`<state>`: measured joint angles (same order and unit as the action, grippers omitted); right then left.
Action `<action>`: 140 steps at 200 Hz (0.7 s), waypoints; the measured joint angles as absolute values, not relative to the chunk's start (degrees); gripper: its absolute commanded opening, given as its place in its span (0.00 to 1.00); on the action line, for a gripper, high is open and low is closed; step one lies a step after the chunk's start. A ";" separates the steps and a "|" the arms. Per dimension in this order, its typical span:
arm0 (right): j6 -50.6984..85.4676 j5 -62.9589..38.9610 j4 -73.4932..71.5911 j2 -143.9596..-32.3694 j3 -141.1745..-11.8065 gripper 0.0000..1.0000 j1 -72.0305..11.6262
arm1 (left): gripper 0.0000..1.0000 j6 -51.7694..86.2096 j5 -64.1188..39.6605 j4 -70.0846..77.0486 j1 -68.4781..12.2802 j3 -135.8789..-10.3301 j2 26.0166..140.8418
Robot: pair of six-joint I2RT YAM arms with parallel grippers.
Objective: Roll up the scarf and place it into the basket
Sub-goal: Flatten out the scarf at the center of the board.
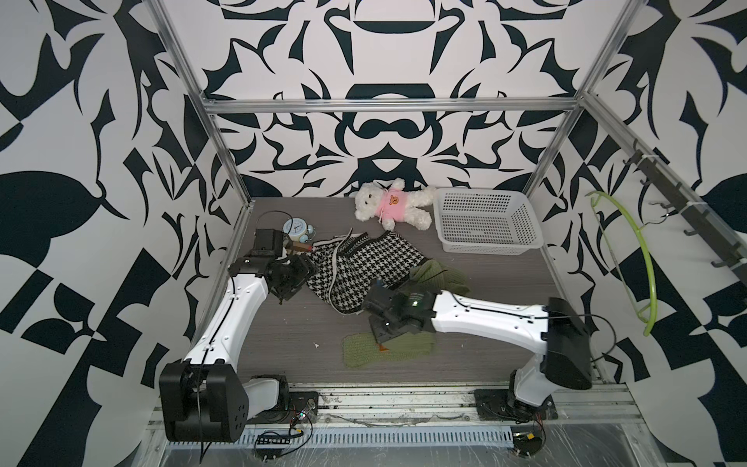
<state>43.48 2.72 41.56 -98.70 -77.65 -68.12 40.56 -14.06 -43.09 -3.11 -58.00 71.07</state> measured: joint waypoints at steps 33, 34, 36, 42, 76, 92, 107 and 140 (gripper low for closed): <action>42.17 -4.01 36.91 -104.73 -79.83 0.92 -70.85 | 0.75 39.90 -17.43 -43.05 -3.38 -57.87 70.83; 42.19 -4.03 36.86 -104.62 -79.72 0.92 -70.85 | 0.75 39.90 -17.54 -43.03 -3.46 -57.80 70.83; 42.17 -4.10 36.64 -104.31 -79.33 0.92 -70.83 | 0.75 39.92 -17.78 -42.85 -3.70 -57.63 70.83; 41.80 -4.29 36.03 -103.09 -77.97 0.93 -70.65 | 0.75 39.99 -18.37 -42.65 -4.51 -57.08 70.85; 41.80 -3.03 36.01 -90.65 -70.83 0.92 -65.80 | 0.70 41.93 -19.92 -40.34 -15.55 -52.29 72.20; 41.76 -1.56 36.14 -84.66 -68.05 0.90 -61.65 | 0.65 44.10 -20.43 -38.57 -21.63 -48.90 73.60; 41.56 -0.54 36.49 -80.60 -65.19 0.87 -57.65 | 0.63 46.19 -20.49 -37.63 -25.58 -44.82 74.17; 40.03 0.36 38.50 -79.31 -61.34 0.74 -53.65 | 0.62 50.39 -20.01 -37.52 -29.74 -38.33 72.69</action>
